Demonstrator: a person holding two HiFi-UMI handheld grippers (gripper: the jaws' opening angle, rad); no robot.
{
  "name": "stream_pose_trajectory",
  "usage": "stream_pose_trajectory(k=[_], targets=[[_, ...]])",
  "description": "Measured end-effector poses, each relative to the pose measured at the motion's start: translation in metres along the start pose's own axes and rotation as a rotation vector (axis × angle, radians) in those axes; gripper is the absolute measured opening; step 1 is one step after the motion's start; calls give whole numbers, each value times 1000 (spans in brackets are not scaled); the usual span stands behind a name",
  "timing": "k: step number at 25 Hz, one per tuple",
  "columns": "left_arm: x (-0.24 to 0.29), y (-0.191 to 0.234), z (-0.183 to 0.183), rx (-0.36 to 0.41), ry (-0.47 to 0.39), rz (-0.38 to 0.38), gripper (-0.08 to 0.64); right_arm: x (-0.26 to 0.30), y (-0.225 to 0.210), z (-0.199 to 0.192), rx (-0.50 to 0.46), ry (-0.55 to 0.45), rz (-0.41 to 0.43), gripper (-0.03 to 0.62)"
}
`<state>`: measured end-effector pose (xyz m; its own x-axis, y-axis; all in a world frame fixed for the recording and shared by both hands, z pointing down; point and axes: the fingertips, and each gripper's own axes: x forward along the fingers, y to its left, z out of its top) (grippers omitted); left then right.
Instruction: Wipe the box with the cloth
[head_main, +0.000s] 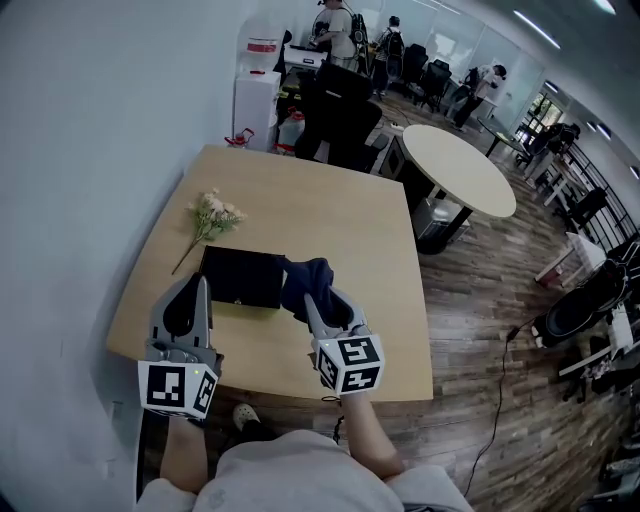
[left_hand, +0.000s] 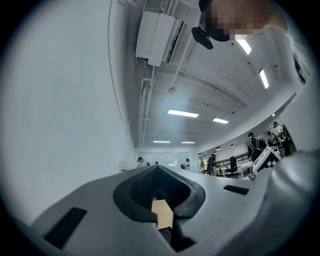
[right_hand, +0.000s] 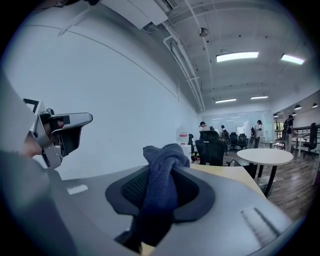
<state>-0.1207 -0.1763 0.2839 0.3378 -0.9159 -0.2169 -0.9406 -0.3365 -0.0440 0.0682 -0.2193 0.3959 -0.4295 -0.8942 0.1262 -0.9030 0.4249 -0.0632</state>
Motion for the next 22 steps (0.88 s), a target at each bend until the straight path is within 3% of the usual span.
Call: stream_pose_trajectory(k=[22], targets=[[-25,-40,18,11,-18,-9,8,-78,-15,47,-63,-167,-62,121]])
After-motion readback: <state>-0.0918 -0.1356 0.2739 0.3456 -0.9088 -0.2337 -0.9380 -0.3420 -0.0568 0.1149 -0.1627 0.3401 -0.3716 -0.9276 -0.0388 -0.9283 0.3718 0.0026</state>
